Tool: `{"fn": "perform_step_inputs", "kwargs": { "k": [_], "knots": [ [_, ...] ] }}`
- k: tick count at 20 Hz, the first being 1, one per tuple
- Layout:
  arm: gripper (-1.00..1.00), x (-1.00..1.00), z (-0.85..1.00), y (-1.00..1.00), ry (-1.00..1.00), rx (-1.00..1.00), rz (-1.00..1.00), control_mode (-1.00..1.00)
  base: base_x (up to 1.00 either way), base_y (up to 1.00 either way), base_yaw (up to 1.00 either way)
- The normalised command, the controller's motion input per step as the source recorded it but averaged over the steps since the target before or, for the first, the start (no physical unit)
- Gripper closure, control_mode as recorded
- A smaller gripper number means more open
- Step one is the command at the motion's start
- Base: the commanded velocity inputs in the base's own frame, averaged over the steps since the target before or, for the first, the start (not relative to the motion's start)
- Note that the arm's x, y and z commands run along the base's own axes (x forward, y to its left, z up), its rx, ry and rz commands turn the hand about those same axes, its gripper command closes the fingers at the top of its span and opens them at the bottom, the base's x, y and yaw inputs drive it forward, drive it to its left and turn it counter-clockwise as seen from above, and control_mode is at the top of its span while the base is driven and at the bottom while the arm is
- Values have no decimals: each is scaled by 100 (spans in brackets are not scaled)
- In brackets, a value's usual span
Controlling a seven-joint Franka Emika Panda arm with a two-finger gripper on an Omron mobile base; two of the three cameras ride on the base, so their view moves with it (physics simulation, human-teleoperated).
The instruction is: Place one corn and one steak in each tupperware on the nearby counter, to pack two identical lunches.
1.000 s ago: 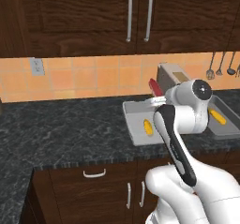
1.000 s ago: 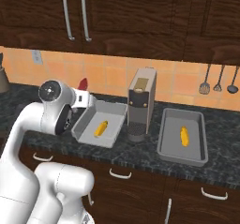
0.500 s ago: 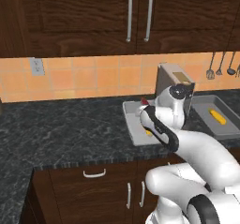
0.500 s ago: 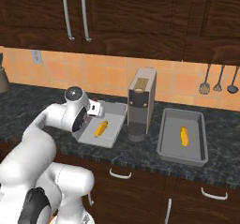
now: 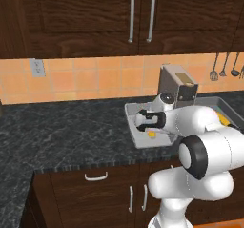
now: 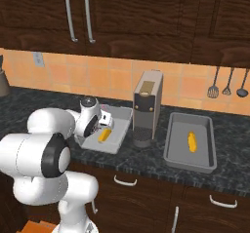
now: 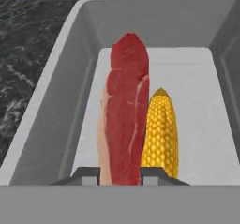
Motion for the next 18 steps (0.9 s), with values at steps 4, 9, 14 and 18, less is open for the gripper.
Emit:
{"fn": "perform_step_inputs", "kwargs": {
  "k": [4, 9, 14, 18],
  "knots": [
    [-100, 52, -53, 0, 7, 0, 0, -100, 0, 0, 0],
    [-100, 15, 42, 0, 7, 2, -1, -100, 0, 0, 0],
    [-100, -34, 60, 4, -4, -1, -1, -100, 0, 0, 0],
    [-100, -45, 25, 5, -11, -2, 0, -100, 0, 0, 0]
  ]
}}
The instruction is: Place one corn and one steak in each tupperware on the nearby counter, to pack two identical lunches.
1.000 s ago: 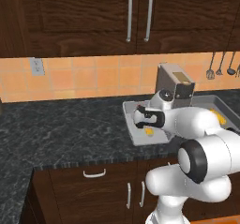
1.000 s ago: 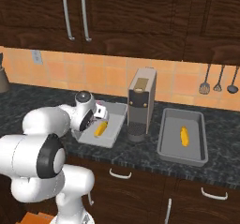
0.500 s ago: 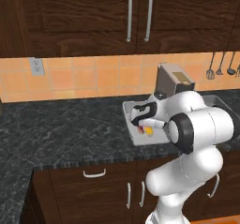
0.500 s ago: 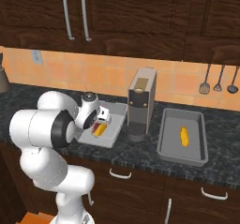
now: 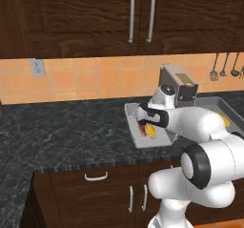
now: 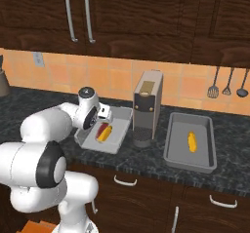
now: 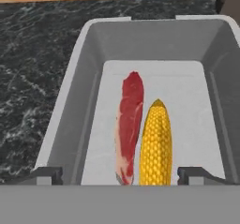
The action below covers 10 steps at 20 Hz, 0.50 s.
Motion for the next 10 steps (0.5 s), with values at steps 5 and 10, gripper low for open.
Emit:
{"fn": "perform_step_inputs", "kwargs": {
  "k": [5, 10],
  "knots": [
    [-100, -72, 57, 3, -35, -3, -1, -100, 0, 0, 0],
    [-100, -93, 98, 0, -14, 0, 0, -100, 0, 0, 0]
  ]
}}
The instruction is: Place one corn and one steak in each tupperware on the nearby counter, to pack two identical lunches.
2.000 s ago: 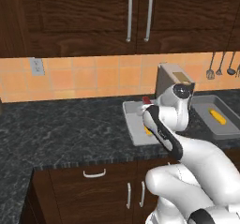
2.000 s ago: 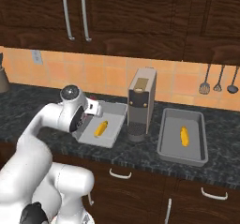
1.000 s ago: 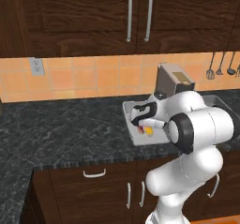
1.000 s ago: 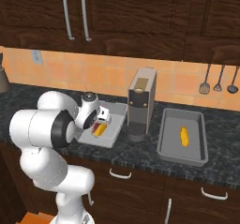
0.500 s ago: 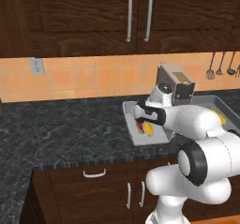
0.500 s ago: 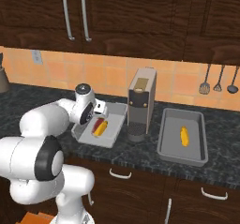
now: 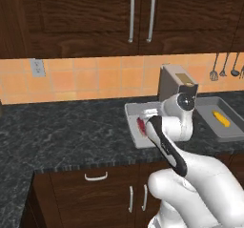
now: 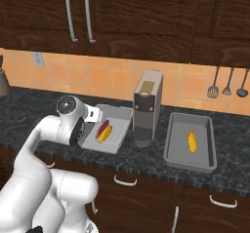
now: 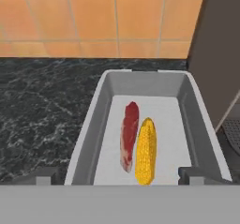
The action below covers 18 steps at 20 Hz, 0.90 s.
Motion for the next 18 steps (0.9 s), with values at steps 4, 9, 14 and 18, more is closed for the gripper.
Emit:
{"fn": "perform_step_inputs", "kwargs": {
  "k": [4, 9, 14, 18],
  "knots": [
    [-100, -63, 100, 6, 8, -4, -6, -100, 0, 0, 0],
    [-100, -56, 74, -2, 45, -1, -5, -100, 0, 0, 0],
    [-100, -29, 10, 0, 29, 0, 0, -100, 0, 0, 0],
    [-100, -47, -19, 0, 2, 0, 0, 100, -50, -1, -1]
  ]
}}
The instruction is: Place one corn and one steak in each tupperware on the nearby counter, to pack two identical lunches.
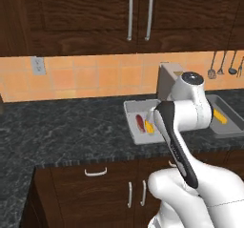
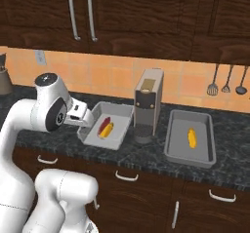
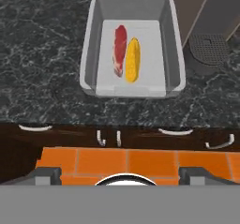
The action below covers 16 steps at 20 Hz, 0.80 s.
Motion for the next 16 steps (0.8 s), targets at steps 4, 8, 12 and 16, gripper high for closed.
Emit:
{"fn": "perform_step_inputs", "kwargs": {
  "k": [4, 8, 12, 16],
  "knots": [
    [-100, 0, 0, 0, 0, 0, 0, 100, -100, -28, -42],
    [-100, 0, 0, 0, 0, 0, 0, 100, -91, -14, -72],
    [-100, 0, 0, 0, 0, 0, 0, 100, -54, -55, -71],
    [-100, 0, 0, 0, 0, 0, 0, 100, -7, -100, -61]
  ]
}}
